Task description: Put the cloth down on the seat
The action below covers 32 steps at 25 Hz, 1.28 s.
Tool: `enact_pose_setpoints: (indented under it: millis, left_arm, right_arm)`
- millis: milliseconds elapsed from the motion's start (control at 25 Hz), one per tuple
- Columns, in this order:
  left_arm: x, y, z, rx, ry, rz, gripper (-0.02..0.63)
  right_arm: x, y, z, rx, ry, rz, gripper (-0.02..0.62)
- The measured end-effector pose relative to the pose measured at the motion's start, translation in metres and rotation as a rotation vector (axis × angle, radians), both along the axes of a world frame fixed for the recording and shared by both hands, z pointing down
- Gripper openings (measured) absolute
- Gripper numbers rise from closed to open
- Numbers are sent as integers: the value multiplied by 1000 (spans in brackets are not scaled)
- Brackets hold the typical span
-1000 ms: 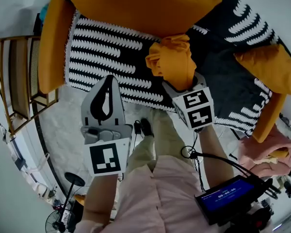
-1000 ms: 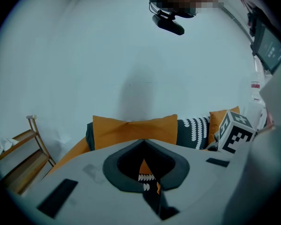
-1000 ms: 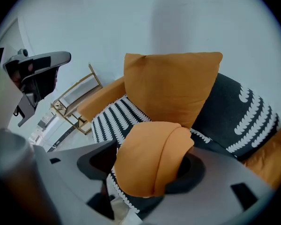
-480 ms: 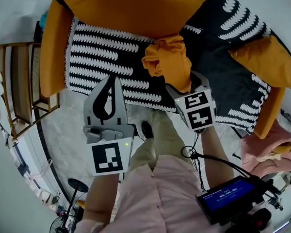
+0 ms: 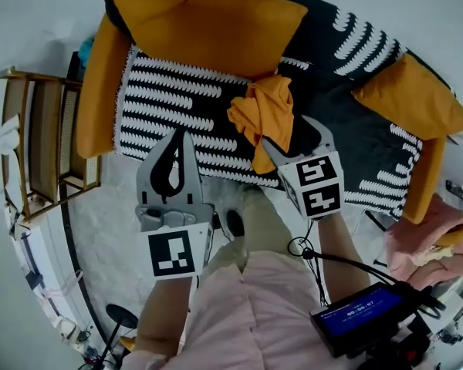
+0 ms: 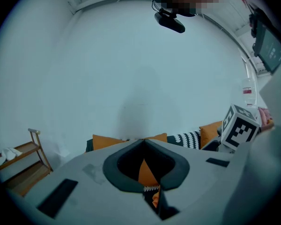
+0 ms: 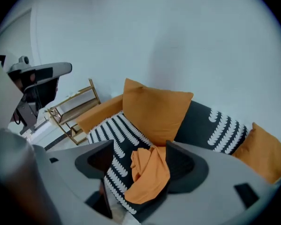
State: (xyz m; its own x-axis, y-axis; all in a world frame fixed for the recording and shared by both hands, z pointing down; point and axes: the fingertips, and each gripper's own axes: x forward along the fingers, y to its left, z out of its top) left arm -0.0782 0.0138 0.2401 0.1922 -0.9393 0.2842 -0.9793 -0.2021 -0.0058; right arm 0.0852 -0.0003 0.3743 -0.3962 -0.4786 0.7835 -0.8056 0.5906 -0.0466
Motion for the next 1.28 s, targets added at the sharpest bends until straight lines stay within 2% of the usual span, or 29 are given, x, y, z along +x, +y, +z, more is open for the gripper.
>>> enact_pose_setpoints:
  millis: [360,680,1000,1120,1280]
  left_arm:
    - [-10,58,-79,163,-9,-19,11]
    - [-16,137,-168,305,7,-42,11]
    - [-19,148,-194,381,-35,-53,11]
    - [-20,151,-201,397,-43,-56,11]
    - [-20,150,-205,398,-41,-52,11]
  right_arm:
    - [-40,45,-133,274,-223,-5,281]
    - [-65,123,-247,514,-339,-32,196]
    - [-75,139,-291,652,-387,-59,86]
    - [-76,142,-300,689,-408,-48,3]
    - [-79,143,-305,708,-405,-54,1]
